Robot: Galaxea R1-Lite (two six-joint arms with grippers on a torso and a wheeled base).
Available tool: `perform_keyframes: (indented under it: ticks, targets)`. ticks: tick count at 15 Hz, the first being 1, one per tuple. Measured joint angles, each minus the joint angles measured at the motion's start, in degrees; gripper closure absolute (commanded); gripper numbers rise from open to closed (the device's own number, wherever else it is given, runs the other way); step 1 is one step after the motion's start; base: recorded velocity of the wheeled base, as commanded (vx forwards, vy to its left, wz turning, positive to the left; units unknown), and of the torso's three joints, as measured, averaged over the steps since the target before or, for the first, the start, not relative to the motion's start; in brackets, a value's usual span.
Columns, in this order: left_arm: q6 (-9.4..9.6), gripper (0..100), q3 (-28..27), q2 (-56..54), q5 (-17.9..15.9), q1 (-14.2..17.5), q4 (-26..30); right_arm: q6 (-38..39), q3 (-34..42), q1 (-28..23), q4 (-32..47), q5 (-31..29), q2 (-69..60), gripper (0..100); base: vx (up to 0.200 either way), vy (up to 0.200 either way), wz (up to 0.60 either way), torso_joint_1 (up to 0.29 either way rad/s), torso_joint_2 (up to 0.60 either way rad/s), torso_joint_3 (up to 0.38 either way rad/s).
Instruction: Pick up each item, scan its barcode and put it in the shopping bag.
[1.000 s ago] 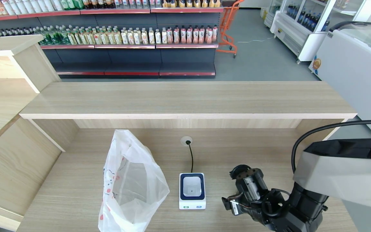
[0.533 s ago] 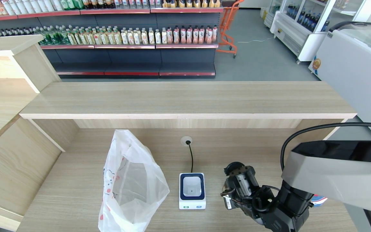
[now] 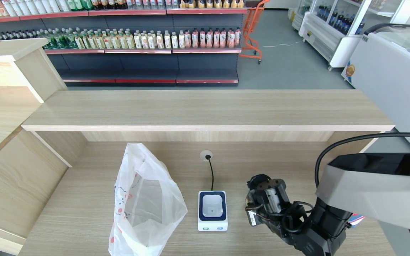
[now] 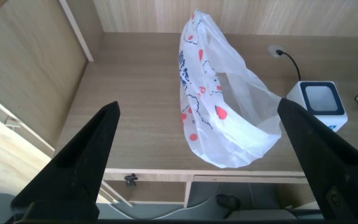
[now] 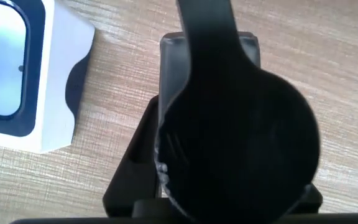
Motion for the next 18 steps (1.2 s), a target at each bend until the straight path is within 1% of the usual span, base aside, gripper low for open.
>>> perform_keyframes:
  ticks: [2,4,5,7,8,9,11,13,14,15,17,18]
  targets:
    - [0.00,0,0.0,0.0,0.0,0.0,0.0,-3.9,4.3,-2.2,-0.6,-0.9,-6.4,100,0.000,0.000,0.00,0.000,0.00,0.000]
    - [-0.02,0,0.0,0.0,0.0,0.0,0.0,-11.1,11.0,-6.3,-0.6,-1.9,-15.3,100,0.000,0.000,0.00,0.000,0.00,0.000]
    - [-0.02,0,0.0,0.0,0.0,0.0,0.0,-15.7,13.9,-8.4,-0.6,-2.2,-20.0,100,0.000,0.000,0.00,0.000,0.00,0.000]
    - [-0.02,0,0.0,0.0,0.0,0.0,0.0,-30.0,17.9,-11.6,-0.6,-2.5,-29.6,100,0.000,0.000,0.00,0.000,0.00,0.000]
    - [-0.02,0,0.0,0.0,0.0,0.0,0.0,-36.5,19.1,-12.2,-0.7,-2.2,-33.8,100,0.000,0.000,0.00,0.000,0.00,0.000]
    - [0.00,0,0.0,0.0,0.0,0.0,0.0,-41.6,19.9,-11.8,-0.7,-1.2,-37.7,100,0.000,0.000,0.00,0.000,0.00,0.000]
    - [-0.02,0,0.0,0.0,0.0,0.0,0.0,-49.4,20.8,-9.6,-0.7,3.3,-42.8,100,0.000,0.000,0.00,0.000,0.00,0.000]
    - [-0.02,0,0.0,0.0,0.0,0.0,0.0,-60.6,21.2,-8.6,-0.4,11.2,-45.8,100,0.000,0.000,0.00,0.000,0.00,0.000]
    - [-0.02,0,0.0,0.0,0.0,0.0,0.0,-68.4,21.2,-8.7,0.2,16.9,-47.0,100,0.000,0.000,0.00,0.000,0.00,0.000]
    - [-0.04,0,0.0,0.0,0.0,0.0,0.0,-79.2,21.2,-9.6,1.8,25.9,-47.9,100,0.000,0.000,0.00,0.000,0.00,0.000]
    - [0.00,0,0.0,0.0,0.0,0.0,0.0,-104.4,21.0,-12.3,7.1,44.7,-48.9,100,0.000,0.000,0.00,0.000,0.00,0.000]
    - [-0.02,0,0.0,0.0,0.0,0.0,0.0,-116.4,20.8,-13.3,10.3,52.2,-48.9,100,0.000,0.000,0.00,0.000,0.00,0.000]
